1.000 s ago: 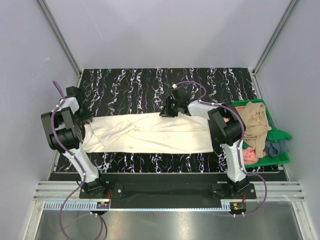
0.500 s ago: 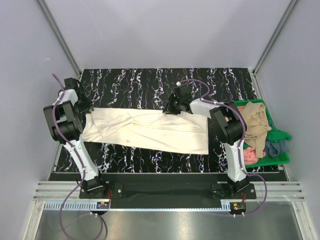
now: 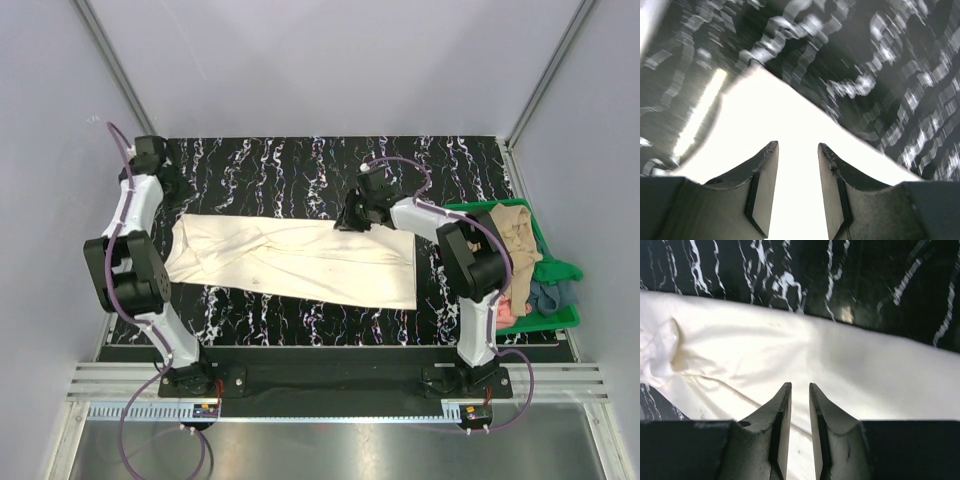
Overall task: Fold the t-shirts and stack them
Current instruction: Fold the tshirt
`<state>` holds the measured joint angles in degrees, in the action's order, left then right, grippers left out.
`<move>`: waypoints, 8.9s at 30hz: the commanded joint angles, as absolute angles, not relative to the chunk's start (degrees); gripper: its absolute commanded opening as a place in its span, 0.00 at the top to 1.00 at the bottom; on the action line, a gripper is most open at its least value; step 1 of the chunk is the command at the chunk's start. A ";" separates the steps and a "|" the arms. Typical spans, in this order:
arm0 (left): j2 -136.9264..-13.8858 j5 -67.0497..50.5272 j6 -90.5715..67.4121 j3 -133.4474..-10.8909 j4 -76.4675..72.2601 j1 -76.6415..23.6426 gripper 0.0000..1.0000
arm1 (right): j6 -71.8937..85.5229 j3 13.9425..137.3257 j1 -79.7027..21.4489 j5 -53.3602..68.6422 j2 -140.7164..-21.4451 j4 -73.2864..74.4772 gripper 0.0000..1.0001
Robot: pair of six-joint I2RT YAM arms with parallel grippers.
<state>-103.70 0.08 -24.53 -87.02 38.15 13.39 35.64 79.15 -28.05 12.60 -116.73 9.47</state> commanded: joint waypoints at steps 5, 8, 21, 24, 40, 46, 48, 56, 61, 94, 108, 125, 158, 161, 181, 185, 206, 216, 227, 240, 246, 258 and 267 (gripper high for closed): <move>-101.60 -0.53 -26.36 -77.26 39.20 8.88 0.58 | 34.02 68.93 -27.60 3.70 -104.34 16.87 0.73; -102.91 2.00 -27.24 -74.89 38.94 8.79 0.58 | 33.66 65.15 -26.98 1.59 -102.92 17.93 0.73; -115.92 4.92 -29.01 -81.45 38.50 8.88 0.58 | 31.47 56.95 -25.05 -2.66 -100.29 18.28 0.73; -119.79 4.31 -29.00 -87.94 38.50 8.70 0.57 | 31.29 58.18 -24.70 -0.53 -95.81 20.65 0.69; -143.89 -30.40 -38.41 -126.93 21.48 4.83 0.51 | 27.16 70.04 -24.08 -5.19 -87.53 22.59 0.63; -128.08 -27.80 -33.76 -114.02 17.14 4.05 0.48 | 27.51 68.12 -24.08 -2.38 -86.23 22.59 0.61; -120.90 -23.58 -31.65 -106.90 16.61 2.65 0.47 | 27.86 66.98 -24.08 -1.50 -85.08 22.59 0.61; -102.23 -18.90 -32.44 -79.93 13.36 -9.56 0.50 | 28.65 62.41 -23.91 2.28 -77.44 22.85 0.62; -94.93 -13.28 -35.50 -69.18 11.34 -21.43 0.64 | 28.65 61.17 -23.73 3.25 -71.21 24.08 0.64; -84.48 13.72 -45.79 -43.70 33.66 -37.27 0.76 | 25.31 52.74 -23.20 10.01 -74.70 36.65 0.54; -65.21 3.07 -45.97 -38.86 35.24 -34.37 0.44 | 24.35 45.88 -23.29 21.62 -80.50 29.36 0.48; -89.55 6.40 -37.18 -58.53 29.97 -10.47 0.53 | 23.12 46.23 -23.82 25.05 -91.40 24.79 0.48; -126.29 2.30 -28.57 -98.69 29.36 7.47 0.55 | 32.61 40.61 -24.43 26.10 -89.03 16.61 1.00; -129.36 -2.80 -27.43 -102.12 29.36 8.35 0.55 | 32.43 40.61 -24.35 26.63 -89.91 16.09 1.00; -147.91 -21.44 -33.92 -129.10 28.83 9.32 1.00 | 36.30 42.28 -24.35 34.28 -85.52 16.88 1.00; -150.55 -24.69 -36.21 -130.69 25.24 8.18 1.00 | 38.14 41.31 -24.35 34.54 -84.20 16.79 1.00; -141.42 -26.01 -35.51 -116.81 22.85 1.06 1.00 | 48.25 25.50 -26.19 30.85 -57.93 23.98 0.99; -142.22 -29.88 -36.12 -118.40 21.97 -2.90 0.93 | 50.62 23.56 -26.46 28.57 -47.65 31.64 0.96; -143.07 -29.00 -35.24 -119.86 22.94 -3.43 1.00 | 64.59 18.02 -27.24 26.72 -34.73 29.97 1.00; -136.79 -21.37 -34.39 -115.15 23.03 -2.55 0.66 | 55.73 28.55 -29.09 11.74 -44.55 40.31 0.62; -127.55 -22.23 -31.12 -104.69 23.12 -3.69 0.57 | 47.92 41.20 -29.00 4.86 -57.19 38.06 0.59; -119.70 -16.78 -29.44 -96.23 25.14 -5.28 0.54 | 16.45 87.07 -20.83 14.68 -103.86 33.13 0.55; -132.79 -22.67 -32.43 -108.71 25.22 -4.66 0.52 | 14.42 123.63 -16.44 22.31 -136.12 32.43 0.54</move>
